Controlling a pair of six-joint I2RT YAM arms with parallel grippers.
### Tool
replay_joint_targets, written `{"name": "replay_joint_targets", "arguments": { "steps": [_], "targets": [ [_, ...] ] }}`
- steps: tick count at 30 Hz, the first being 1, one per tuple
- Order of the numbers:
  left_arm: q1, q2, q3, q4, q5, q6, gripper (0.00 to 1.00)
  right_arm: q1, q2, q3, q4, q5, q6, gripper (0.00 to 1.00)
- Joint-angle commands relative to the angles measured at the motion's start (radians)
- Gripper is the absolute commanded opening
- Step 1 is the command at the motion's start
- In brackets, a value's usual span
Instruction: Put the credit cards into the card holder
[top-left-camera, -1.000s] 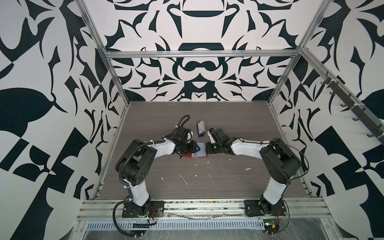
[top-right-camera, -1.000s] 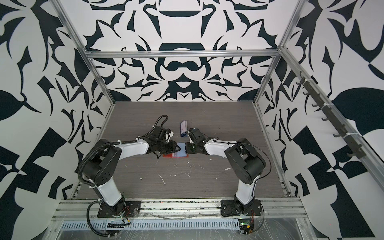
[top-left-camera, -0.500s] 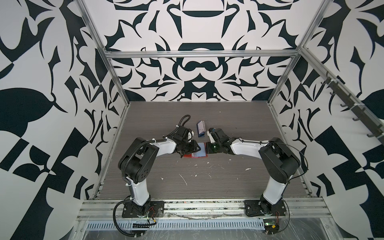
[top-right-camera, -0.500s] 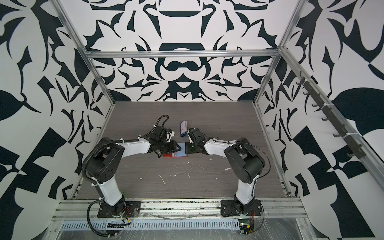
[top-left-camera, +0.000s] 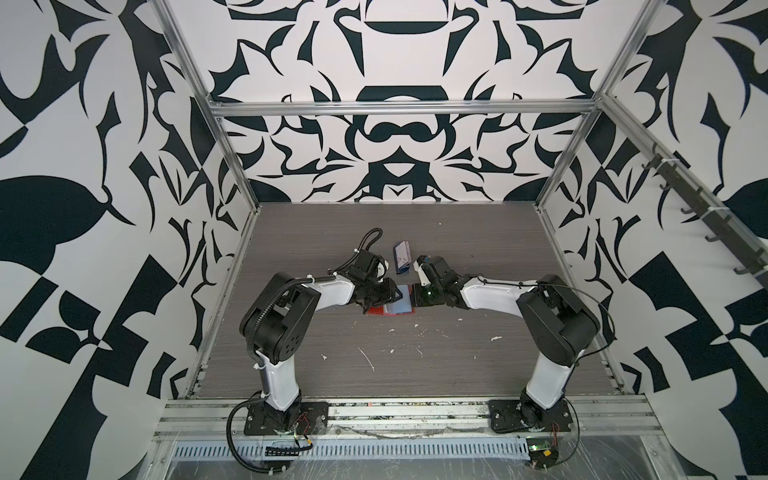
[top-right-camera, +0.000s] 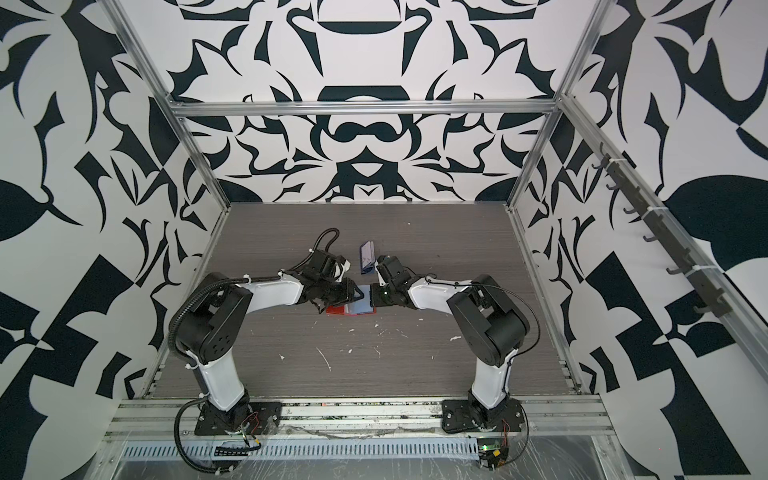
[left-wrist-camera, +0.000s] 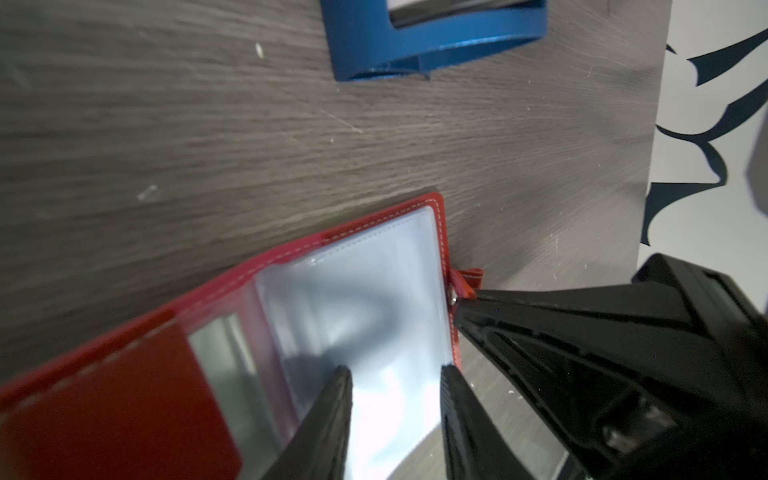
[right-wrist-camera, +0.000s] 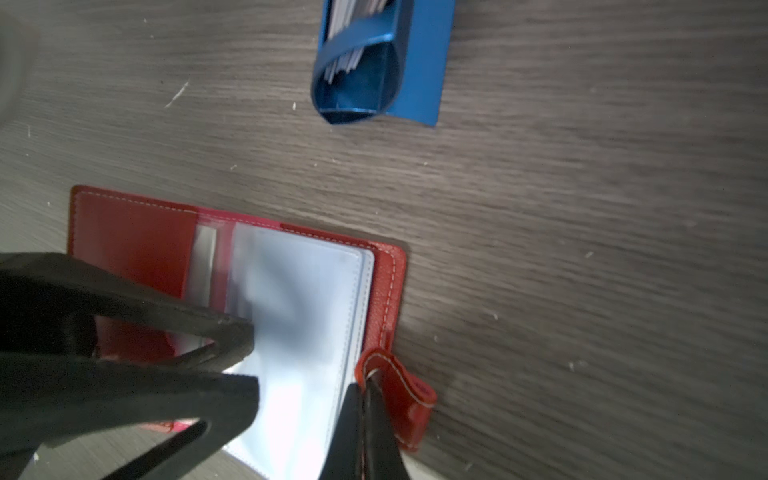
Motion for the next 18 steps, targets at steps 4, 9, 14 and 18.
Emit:
{"name": "replay_joint_targets", "arguments": {
  "steps": [4, 9, 14, 18],
  "targets": [
    [0.003, -0.050, -0.001, -0.077, -0.099, 0.020, 0.42, 0.003, 0.035, 0.023, -0.009, -0.008, 0.008, 0.00],
    [0.001, -0.043, 0.003, -0.082, -0.107, 0.025, 0.43, 0.002, 0.039, 0.024, -0.011, -0.013, 0.010, 0.00],
    [0.001, -0.003, 0.017, -0.070, -0.061, 0.020, 0.43, 0.002, 0.042, 0.024, -0.007, -0.023, 0.011, 0.00],
    [-0.002, 0.024, 0.026, -0.063, -0.049, 0.014, 0.42, 0.002, 0.050, 0.022, -0.002, -0.032, 0.014, 0.00]
  ]
}}
